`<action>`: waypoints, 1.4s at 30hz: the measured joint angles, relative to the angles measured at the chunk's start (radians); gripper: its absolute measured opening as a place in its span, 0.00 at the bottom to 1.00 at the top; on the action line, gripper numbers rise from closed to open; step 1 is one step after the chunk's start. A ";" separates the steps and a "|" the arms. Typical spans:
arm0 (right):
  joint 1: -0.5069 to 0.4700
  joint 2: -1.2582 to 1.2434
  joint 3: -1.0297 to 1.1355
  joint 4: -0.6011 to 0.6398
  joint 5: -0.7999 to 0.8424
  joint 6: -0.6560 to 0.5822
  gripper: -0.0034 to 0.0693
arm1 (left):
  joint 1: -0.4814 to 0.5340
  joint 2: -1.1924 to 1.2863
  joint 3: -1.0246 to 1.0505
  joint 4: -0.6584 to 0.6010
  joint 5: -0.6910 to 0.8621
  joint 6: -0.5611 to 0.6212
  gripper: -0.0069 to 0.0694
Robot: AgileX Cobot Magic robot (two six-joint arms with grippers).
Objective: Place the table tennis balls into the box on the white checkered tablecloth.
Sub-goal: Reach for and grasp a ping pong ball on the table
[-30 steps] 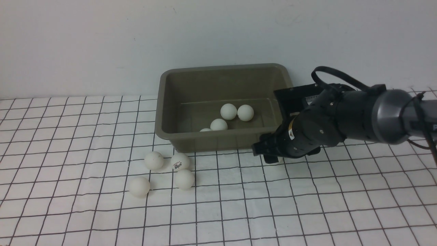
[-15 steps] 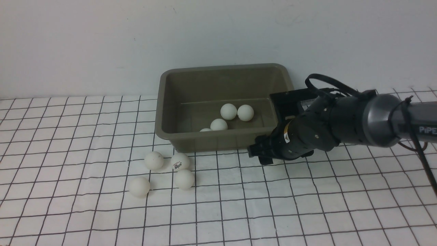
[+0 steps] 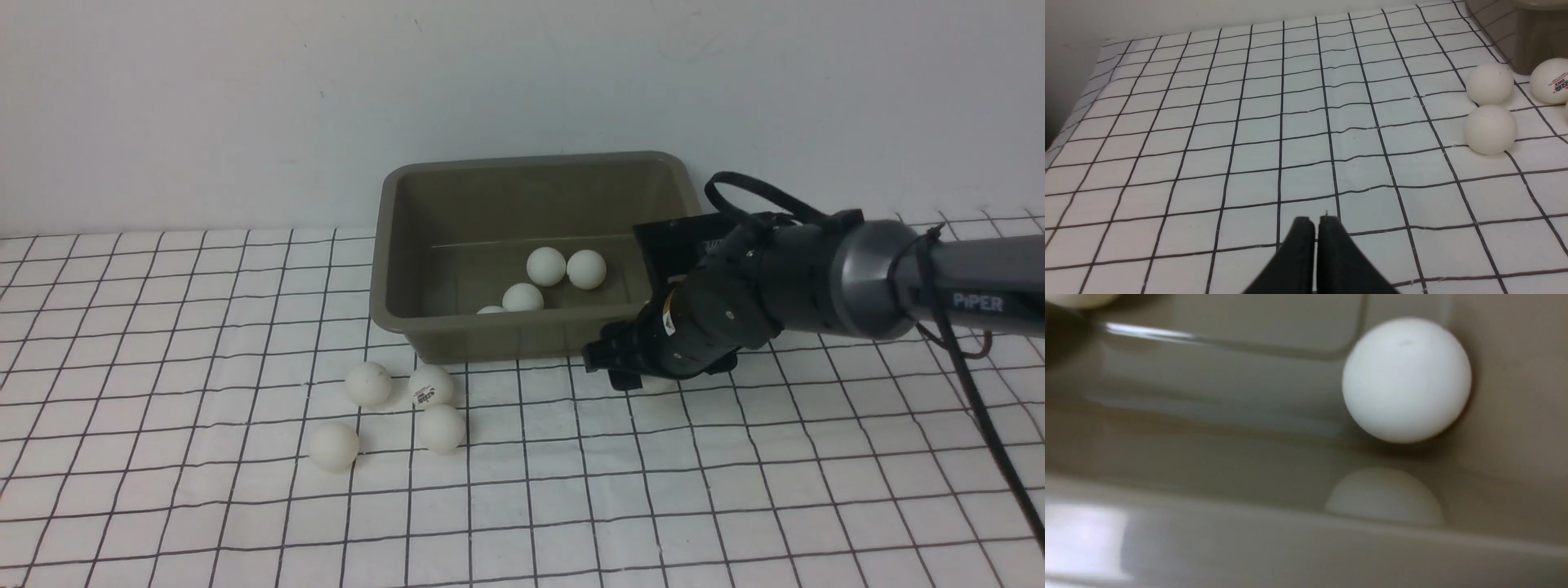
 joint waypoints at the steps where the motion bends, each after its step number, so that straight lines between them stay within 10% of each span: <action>1: 0.000 0.005 -0.005 0.001 0.015 0.000 0.74 | 0.000 0.000 0.000 0.000 0.000 0.000 0.09; 8: 0.000 0.024 -0.020 -0.006 0.032 -0.001 0.73 | 0.000 0.000 0.000 0.000 0.000 0.000 0.09; 14: 0.000 0.024 -0.022 -0.010 0.024 -0.002 0.54 | 0.000 0.000 0.000 0.000 0.000 0.000 0.09; 42: 0.121 -0.002 -0.028 -0.010 0.198 -0.052 0.54 | 0.000 0.000 0.000 0.000 0.000 0.000 0.09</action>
